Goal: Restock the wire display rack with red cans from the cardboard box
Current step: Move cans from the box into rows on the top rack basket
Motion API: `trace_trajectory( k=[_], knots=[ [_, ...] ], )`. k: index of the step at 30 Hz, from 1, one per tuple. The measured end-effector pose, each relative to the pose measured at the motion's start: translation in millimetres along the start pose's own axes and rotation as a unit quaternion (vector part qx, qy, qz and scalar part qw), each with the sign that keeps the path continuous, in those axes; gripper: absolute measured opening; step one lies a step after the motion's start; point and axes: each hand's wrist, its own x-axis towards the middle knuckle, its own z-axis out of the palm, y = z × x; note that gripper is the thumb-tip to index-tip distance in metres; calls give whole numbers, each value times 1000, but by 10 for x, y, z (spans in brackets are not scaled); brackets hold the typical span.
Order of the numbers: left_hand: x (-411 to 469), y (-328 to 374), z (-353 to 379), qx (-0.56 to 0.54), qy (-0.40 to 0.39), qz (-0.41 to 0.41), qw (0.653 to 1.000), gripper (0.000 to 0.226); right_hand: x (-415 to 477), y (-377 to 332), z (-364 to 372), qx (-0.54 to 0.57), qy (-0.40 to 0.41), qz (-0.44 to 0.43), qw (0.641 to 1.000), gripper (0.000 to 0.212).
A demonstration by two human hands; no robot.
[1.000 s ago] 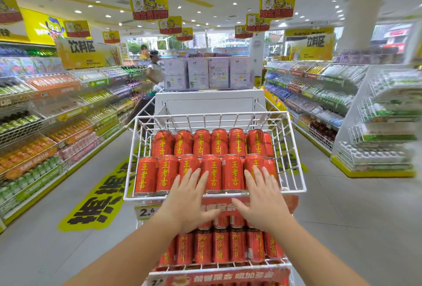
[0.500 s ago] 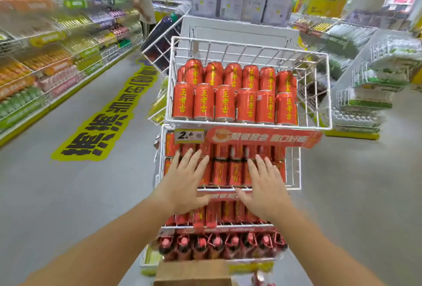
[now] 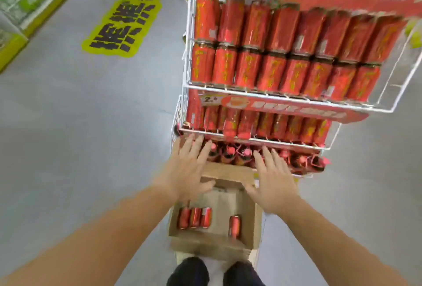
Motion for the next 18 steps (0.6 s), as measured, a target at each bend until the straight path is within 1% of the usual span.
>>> trace_trajectory(
  k=[3,7,11,16,18],
  knots=[
    [73,51,692,-6,-40,-4,999,107,68,31,644,13,-44,-2,999,93],
    [174,141,1602,-24,-88,-17,996,101,175,121,1519,46,-107,1,993,88],
    [223,211,2535,-35,-134,-30,990,105,272,127,2453,65,-153,11,986,86],
    [257,295,3547,-33,-203,-30,978,103,338,63,3560,77,-217,17,973,85],
    [263,305,3832,-27,-231,-25,972,102,349,23,3847,95,-241,27,966,86]
  ],
)
